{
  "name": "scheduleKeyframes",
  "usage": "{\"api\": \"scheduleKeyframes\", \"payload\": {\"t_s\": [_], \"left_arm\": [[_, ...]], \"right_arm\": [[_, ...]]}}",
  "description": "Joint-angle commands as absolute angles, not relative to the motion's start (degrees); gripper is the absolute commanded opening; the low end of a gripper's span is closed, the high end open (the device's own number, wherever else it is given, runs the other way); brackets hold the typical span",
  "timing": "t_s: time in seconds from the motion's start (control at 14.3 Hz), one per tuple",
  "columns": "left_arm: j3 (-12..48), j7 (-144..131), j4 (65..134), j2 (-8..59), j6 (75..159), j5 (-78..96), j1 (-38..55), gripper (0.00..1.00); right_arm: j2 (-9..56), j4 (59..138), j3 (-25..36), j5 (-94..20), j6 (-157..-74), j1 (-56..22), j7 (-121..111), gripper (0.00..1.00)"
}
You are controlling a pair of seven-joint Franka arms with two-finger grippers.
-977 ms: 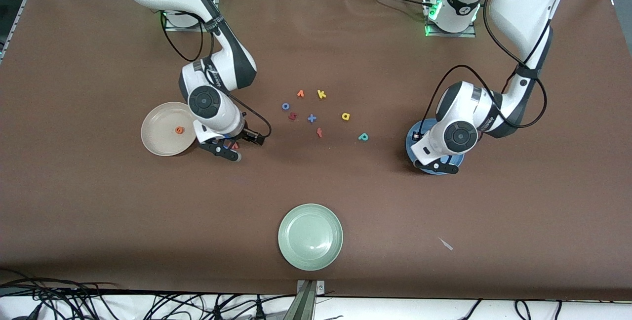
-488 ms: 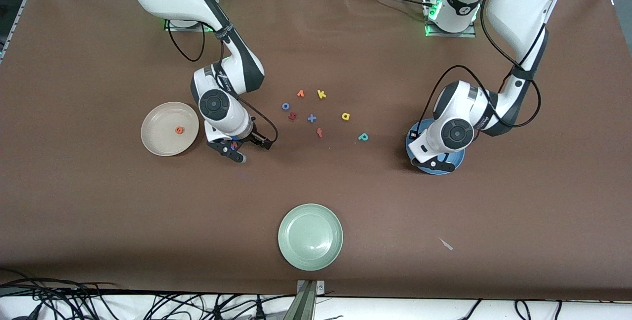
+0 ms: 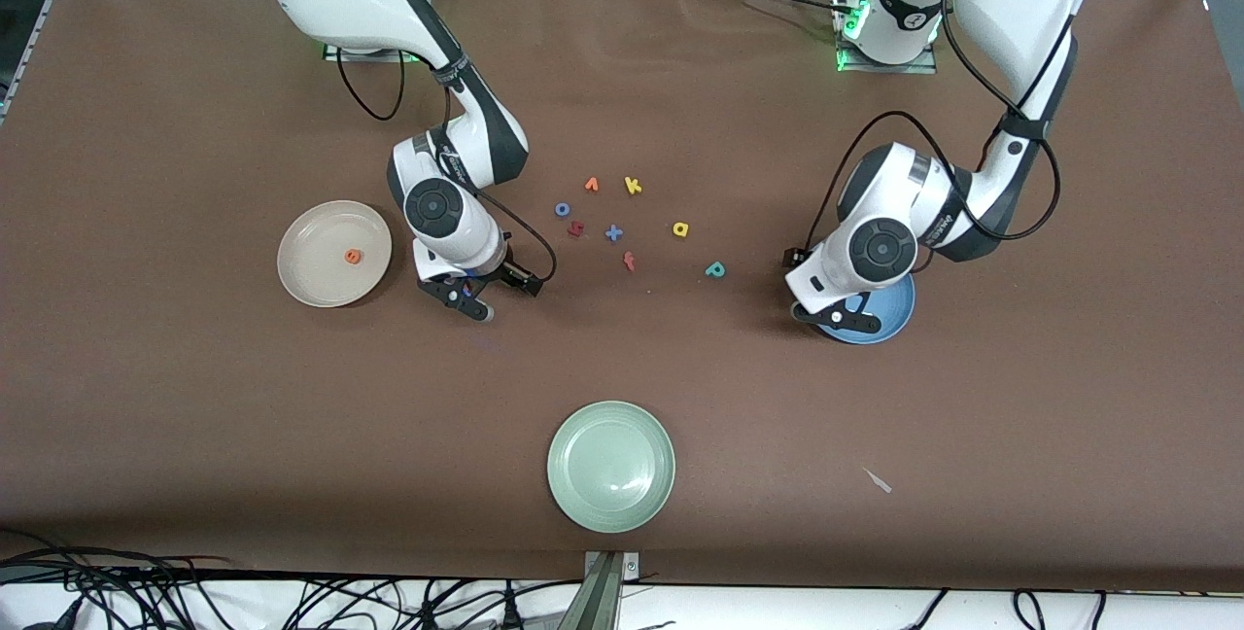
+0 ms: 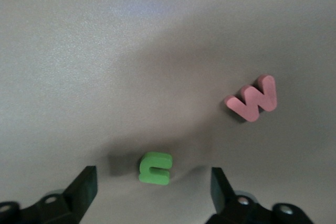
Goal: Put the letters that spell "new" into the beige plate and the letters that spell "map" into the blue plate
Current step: 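Grasp the green letter with the right gripper while the left gripper reaches teal letter, then drop the green letter on the cream plate while the left gripper grasps teal letter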
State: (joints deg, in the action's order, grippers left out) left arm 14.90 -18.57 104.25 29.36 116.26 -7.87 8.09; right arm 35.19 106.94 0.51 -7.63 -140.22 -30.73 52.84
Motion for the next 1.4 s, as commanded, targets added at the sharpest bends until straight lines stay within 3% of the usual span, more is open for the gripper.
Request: {"api": "scheduleKeyframes", "payload": {"t_s": [0.0, 0.56, 0.84, 1.33], "left_arm": [[18.4, -29.5, 102.4, 29.9, 115.5, -9.0, 9.0, 1.00], [20.1, -46.1, 101.6, 34.8, 125.4, -6.9, 16.2, 1.00], [20.0, -41.3, 101.5, 37.2, 130.4, -10.9, 15.6, 1.00], [20.2, -17.4, 103.6, 37.1, 130.3, -13.2, 16.2, 0.98]], "right_arm": [[36.4, 105.4, 0.6, -8.6, -140.4, -31.0, 52.5, 0.88], [37.7, 105.4, 0.7, -8.5, -142.7, -31.1, 52.0, 0.79], [37.7, 105.4, 0.6, -8.5, -142.7, -31.2, 51.2, 0.57], [37.6, 105.4, 0.6, -8.5, -142.6, -31.2, 50.4, 0.27]]}}
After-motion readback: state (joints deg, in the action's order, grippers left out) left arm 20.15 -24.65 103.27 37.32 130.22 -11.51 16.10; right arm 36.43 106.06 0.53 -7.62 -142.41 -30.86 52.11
